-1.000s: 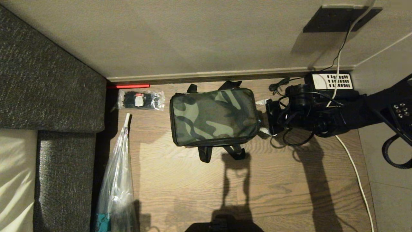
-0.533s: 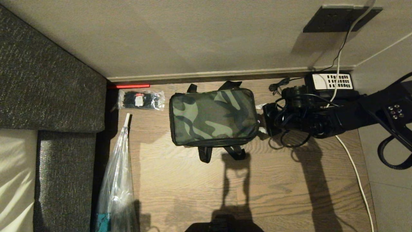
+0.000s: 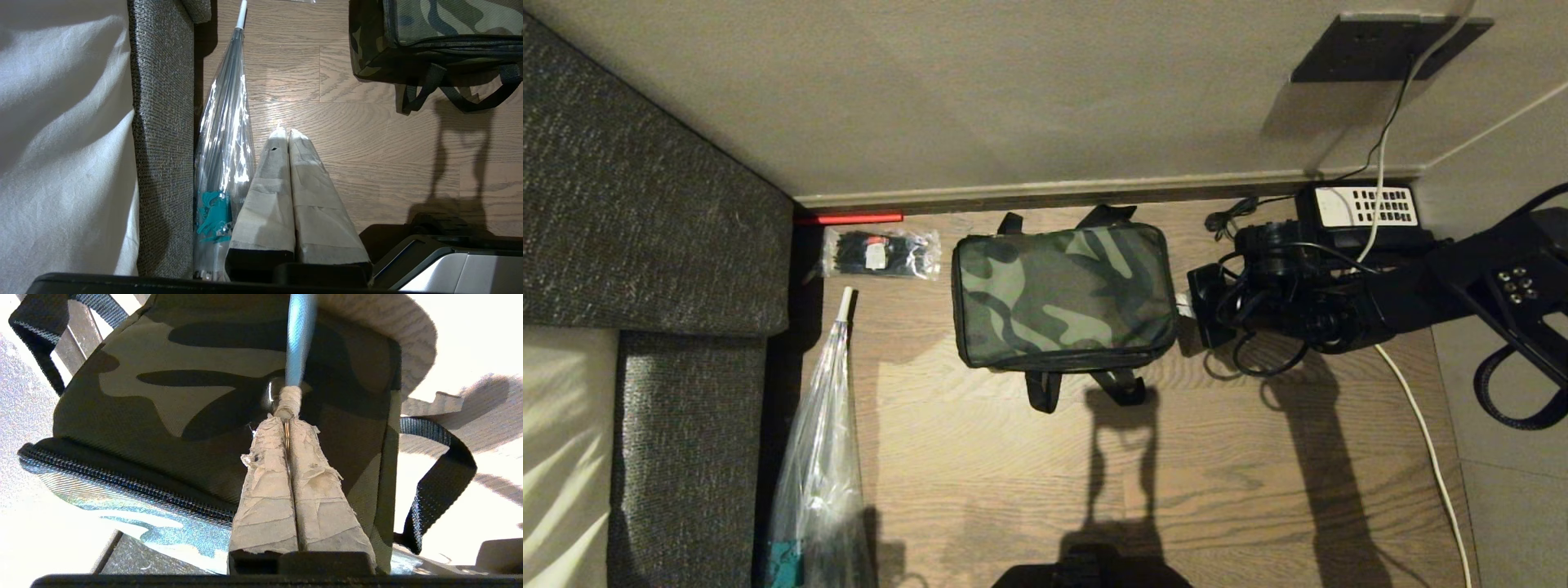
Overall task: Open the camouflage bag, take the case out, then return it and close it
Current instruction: Open the top of the storage box
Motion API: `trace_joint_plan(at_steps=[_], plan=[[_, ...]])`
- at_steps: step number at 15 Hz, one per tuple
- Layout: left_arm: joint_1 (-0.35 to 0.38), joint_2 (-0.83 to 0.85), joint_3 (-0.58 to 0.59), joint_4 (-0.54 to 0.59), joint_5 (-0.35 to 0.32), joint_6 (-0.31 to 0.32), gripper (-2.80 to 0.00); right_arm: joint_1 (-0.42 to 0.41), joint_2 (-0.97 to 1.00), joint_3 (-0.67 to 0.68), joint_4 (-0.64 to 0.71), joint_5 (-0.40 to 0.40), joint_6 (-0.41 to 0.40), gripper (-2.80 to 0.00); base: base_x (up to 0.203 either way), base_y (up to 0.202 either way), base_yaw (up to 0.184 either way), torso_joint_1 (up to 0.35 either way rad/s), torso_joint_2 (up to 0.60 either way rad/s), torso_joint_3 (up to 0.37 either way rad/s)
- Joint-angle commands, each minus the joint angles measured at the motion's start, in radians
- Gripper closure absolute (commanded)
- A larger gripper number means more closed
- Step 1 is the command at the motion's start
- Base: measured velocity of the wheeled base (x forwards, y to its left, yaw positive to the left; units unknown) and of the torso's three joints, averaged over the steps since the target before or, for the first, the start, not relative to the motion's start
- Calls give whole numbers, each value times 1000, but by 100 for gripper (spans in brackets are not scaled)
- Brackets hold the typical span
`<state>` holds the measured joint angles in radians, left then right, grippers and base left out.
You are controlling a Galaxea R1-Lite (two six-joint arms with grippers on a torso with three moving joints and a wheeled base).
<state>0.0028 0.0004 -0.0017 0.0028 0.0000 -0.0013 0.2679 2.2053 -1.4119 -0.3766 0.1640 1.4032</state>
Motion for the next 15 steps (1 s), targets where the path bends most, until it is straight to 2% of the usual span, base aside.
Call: trace_joint_plan(at_steps=[1,5,9,11,15], plan=[[0,-2,0,0,0,0,0,1,-6,-1,-4,0,4,0,0,0,0,0,0,0],[0,-2,0,0,0,0,0,-2,-36,21,-22,-40,-104,0,0,0,0,0,0,0],[0,-2,0,0,0,0,0,-4,-67,38,-116,-66,-132,0,0,0,0,0,0,0],[0,-2,0,0,0,0,0,-6,-88,53,-165,-71,-184,0,0,0,0,0,0,0],[0,-2,0,0,0,0,0,-4,-104,77,-179,-67,-207,0,0,0,0,0,0,0]])
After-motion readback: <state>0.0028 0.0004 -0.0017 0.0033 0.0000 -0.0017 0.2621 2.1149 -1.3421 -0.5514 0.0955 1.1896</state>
